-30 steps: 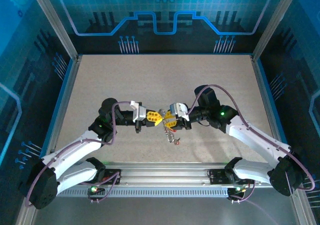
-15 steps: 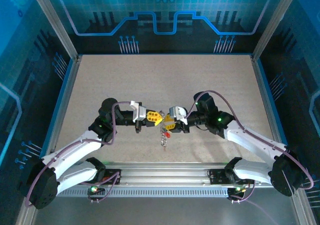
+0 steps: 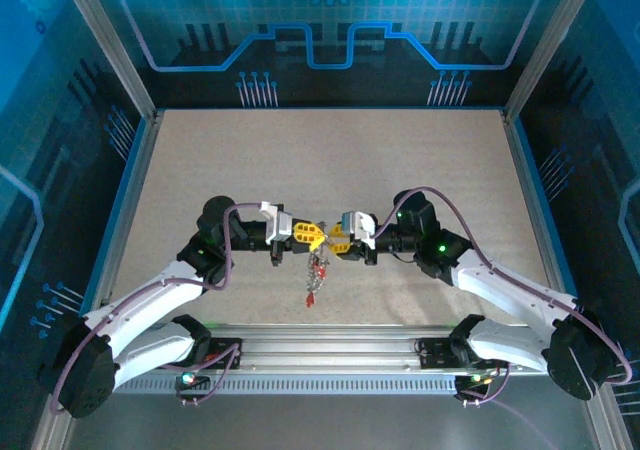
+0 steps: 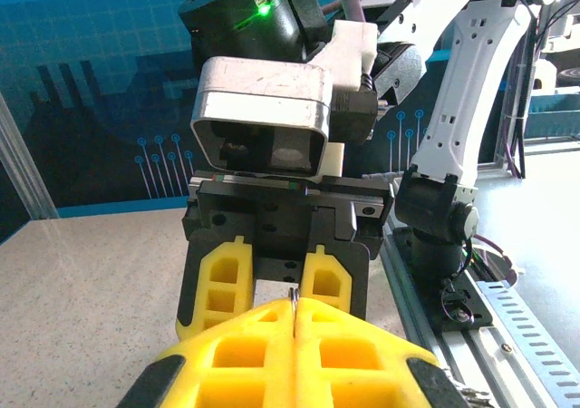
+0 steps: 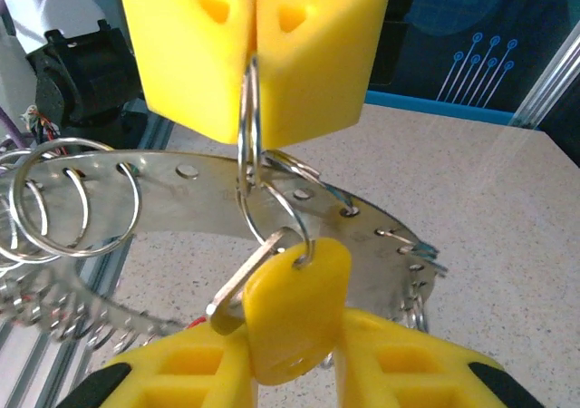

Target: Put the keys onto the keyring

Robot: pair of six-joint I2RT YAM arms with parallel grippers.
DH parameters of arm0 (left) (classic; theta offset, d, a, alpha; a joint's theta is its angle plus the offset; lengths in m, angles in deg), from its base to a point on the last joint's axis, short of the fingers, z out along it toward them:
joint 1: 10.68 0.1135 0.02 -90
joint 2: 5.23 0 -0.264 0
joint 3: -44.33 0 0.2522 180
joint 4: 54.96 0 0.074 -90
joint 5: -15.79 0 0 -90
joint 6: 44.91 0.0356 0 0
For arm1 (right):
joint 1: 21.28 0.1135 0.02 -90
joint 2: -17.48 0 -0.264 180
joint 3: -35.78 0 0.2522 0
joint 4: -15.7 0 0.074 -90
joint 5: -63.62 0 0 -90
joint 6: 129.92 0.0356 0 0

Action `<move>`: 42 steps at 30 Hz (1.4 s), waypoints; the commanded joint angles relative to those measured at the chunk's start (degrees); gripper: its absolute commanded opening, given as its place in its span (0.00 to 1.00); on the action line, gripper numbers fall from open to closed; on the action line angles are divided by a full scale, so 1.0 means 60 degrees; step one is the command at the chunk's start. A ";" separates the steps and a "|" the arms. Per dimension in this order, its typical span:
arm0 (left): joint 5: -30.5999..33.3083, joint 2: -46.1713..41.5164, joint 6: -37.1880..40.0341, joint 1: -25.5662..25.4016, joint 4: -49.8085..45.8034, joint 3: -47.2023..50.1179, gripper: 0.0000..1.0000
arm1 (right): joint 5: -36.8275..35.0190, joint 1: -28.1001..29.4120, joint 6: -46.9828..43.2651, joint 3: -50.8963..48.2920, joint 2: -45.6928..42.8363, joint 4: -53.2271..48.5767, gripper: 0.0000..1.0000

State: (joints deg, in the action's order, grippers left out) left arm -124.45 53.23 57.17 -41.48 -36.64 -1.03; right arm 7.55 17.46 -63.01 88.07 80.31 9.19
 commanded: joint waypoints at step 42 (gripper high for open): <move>0.0680 -0.0280 0.0548 -0.0021 0.0220 0.0035 0.00 | -0.2563 0.0929 0.0188 -0.0788 -0.0862 0.1045 0.18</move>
State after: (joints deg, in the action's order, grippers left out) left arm -120.89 53.14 58.74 -41.48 -36.66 -1.03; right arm -6.42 22.22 -61.94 84.02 76.24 14.04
